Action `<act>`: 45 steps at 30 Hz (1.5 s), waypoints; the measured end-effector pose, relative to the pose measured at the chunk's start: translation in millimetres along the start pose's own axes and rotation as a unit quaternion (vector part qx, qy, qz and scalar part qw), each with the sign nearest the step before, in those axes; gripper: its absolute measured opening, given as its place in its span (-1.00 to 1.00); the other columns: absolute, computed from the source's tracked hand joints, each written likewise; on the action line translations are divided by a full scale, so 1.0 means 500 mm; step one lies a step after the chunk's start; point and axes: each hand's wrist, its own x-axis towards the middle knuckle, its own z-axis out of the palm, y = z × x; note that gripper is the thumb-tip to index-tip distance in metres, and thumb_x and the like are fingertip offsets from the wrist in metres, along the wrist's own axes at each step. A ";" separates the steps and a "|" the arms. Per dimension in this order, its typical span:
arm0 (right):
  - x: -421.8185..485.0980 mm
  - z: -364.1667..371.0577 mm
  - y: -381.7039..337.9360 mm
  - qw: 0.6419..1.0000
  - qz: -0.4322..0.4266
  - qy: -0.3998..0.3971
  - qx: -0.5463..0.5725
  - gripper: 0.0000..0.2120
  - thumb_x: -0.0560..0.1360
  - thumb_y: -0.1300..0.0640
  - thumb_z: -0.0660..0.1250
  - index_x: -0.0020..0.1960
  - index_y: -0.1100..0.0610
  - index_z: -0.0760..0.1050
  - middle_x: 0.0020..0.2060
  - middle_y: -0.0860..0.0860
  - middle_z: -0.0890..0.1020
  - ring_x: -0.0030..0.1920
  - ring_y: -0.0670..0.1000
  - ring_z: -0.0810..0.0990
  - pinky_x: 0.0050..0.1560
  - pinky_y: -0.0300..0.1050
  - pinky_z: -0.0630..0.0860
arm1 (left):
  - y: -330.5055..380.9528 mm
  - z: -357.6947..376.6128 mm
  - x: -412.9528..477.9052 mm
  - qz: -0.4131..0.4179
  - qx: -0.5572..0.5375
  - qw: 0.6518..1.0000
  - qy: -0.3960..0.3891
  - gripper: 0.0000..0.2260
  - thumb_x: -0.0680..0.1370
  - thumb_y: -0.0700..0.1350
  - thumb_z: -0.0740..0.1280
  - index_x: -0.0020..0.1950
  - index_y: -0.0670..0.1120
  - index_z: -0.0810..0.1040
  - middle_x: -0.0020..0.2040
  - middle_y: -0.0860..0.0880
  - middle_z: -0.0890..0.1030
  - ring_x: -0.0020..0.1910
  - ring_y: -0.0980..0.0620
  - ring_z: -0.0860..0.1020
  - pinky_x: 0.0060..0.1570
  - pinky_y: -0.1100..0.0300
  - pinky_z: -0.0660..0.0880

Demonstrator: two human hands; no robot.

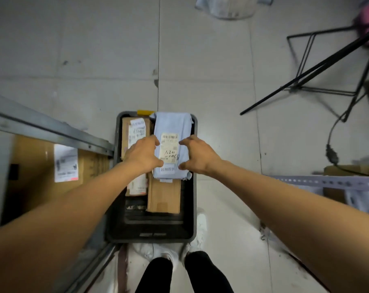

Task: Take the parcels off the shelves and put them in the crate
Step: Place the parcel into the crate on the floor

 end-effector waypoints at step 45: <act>-1.147 -0.415 -0.644 0.785 -0.523 0.107 -0.315 -0.49 0.35 0.01 0.47 0.25 0.12 0.48 0.14 0.05 0.58 0.13 0.13 0.55 -0.04 -0.14 0.47 | 0.245 -0.317 -1.431 -0.176 -0.056 0.877 0.444 -0.58 0.33 0.02 0.50 0.15 0.03 0.52 0.08 0.01 0.59 0.05 -0.06 0.58 -0.03 0.11 0.52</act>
